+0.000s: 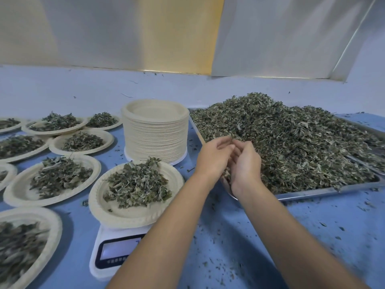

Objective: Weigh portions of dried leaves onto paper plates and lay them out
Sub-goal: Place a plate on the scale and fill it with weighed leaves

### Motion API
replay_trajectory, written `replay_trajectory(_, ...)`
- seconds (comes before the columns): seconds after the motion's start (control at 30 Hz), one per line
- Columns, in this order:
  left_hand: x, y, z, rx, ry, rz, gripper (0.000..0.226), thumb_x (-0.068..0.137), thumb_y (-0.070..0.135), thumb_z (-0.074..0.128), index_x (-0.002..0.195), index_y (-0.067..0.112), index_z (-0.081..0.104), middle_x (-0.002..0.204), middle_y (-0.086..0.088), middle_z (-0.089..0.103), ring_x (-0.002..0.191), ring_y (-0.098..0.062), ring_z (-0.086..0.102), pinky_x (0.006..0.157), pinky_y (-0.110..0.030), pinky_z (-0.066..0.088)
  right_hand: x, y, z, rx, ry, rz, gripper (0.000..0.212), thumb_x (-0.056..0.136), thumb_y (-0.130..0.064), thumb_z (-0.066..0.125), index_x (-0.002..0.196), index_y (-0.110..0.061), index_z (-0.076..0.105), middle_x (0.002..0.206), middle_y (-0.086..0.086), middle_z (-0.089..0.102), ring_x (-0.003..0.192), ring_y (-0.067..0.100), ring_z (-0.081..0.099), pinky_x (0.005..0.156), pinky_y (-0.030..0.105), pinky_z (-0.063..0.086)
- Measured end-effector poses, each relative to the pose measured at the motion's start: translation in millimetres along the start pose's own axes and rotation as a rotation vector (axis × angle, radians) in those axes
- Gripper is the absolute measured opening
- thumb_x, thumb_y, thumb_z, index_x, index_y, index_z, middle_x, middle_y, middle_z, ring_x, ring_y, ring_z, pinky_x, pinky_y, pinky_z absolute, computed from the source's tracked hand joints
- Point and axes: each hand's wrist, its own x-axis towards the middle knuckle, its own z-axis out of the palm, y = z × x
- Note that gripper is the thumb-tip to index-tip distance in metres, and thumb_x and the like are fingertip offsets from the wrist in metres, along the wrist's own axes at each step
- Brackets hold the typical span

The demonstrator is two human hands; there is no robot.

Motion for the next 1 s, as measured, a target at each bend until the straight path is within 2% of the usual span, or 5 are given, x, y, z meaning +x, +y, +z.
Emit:
replay_trajectory(0.1,-4.7,7.1,-17.7,-0.075,0.054,0.018,0.017,0.094,0.028,0.055,0.103,0.024,0.068,0.099,0.006,0.069,0.095,-0.008,0.063,0.076,-0.017,0.046,-9.3,5.3,14.3,0.041,-0.061,-0.032,0.028,0.097,-0.012,0.040,0.087,-0.009,0.066,0.078,0.000,0.070,0.072,0.008,0.067,0.062,0.019,0.054)
replay_trajectory(0.27,-13.6,19.1,-59.9,-0.117,0.188,0.029,0.026,0.093,0.022,0.052,0.070,0.028,0.061,0.076,0.011,0.063,0.079,-0.006,0.060,0.076,-0.027,0.045,-23.5,22.7,40.5,-0.002,-0.114,-0.021,0.020,0.097,-0.004,0.042,0.100,-0.005,0.062,0.090,0.006,0.064,0.086,0.016,0.064,0.083,0.026,0.053)
replay_trajectory(0.5,-41.2,25.1,-132.4,-0.195,0.347,0.030,0.026,0.091,0.003,0.044,0.090,0.019,0.065,0.105,-0.002,0.068,0.101,-0.012,0.064,0.090,-0.026,0.050,-42.9,45.1,57.6,-0.357,-0.252,-0.065,0.019,0.097,-0.009,0.044,0.099,-0.018,0.061,0.099,-0.002,0.065,0.104,0.015,0.062,0.096,0.028,0.047)
replay_trajectory(0.83,-62.5,-6.9,-193.8,-0.102,0.554,0.053,0.031,0.093,0.001,0.044,0.088,0.021,0.068,0.105,0.001,0.069,0.107,-0.013,0.062,0.100,-0.032,0.044,-36.8,57.8,53.8,-0.387,-0.310,-0.028,0.024,0.097,-0.005,0.044,0.108,-0.009,0.064,0.108,0.007,0.068,0.101,0.015,0.064,0.095,0.027,0.048)
replay_trajectory(1.0,-60.5,-29.3,-191.0,-0.039,0.589,-0.065,0.029,0.092,0.006,0.043,0.099,0.019,0.068,0.081,0.015,0.069,0.074,-0.002,0.056,0.064,-0.017,0.045,-35.1,64.4,53.3,-0.454,-0.353,-0.069,0.024,0.094,-0.004,0.046,0.101,-0.015,0.066,0.109,0.006,0.069,0.106,0.017,0.064,0.101,0.033,0.046)
